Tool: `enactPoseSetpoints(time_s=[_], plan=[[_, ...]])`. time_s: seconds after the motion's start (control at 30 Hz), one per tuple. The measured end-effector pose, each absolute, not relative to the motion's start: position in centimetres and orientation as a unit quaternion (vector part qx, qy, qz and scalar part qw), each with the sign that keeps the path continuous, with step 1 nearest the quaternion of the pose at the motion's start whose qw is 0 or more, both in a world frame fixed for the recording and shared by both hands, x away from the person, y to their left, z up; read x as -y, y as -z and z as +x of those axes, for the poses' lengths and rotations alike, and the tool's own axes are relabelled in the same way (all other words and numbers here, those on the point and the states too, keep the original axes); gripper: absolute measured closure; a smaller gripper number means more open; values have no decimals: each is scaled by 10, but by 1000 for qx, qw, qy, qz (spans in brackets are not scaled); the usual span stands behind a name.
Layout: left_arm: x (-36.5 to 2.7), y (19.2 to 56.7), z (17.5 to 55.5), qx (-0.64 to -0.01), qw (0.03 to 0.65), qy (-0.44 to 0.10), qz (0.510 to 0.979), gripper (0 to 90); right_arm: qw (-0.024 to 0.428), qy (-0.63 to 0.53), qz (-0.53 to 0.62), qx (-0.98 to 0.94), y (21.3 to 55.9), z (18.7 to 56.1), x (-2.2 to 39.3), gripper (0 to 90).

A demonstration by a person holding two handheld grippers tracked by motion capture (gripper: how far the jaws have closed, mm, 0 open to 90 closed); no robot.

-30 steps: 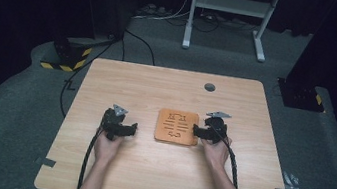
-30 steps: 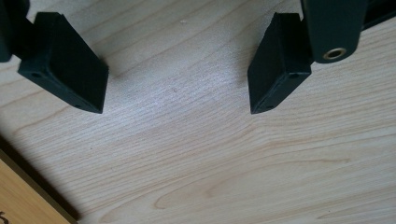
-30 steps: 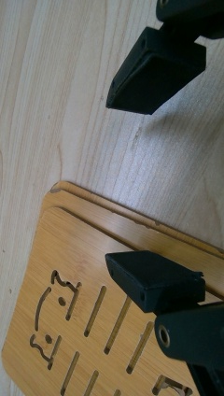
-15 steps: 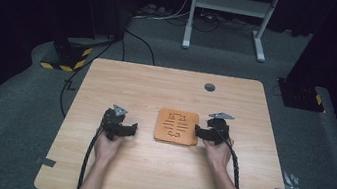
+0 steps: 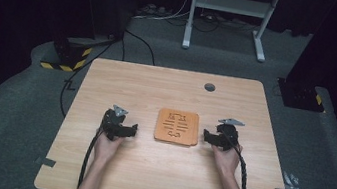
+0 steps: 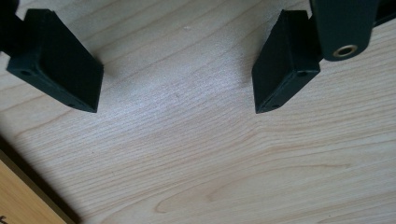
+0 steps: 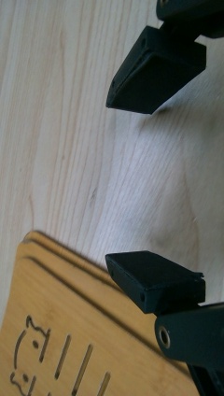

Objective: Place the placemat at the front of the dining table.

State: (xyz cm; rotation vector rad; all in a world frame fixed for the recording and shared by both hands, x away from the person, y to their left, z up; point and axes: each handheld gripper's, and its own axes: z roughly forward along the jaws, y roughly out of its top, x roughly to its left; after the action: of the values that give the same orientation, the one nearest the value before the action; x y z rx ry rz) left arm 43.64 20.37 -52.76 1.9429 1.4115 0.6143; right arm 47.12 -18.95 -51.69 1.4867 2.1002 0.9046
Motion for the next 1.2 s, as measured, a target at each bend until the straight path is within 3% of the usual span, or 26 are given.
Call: enactPoseSetpoints(time_s=[0.43,1.2], plan=[[-205,521,429,-546,341,-196,740,154,235,-315,532,-750,523,468,207,210],[-138,505,420,-494,389,-197,753,158,235,-315,539,-745,524,467,206,206]])
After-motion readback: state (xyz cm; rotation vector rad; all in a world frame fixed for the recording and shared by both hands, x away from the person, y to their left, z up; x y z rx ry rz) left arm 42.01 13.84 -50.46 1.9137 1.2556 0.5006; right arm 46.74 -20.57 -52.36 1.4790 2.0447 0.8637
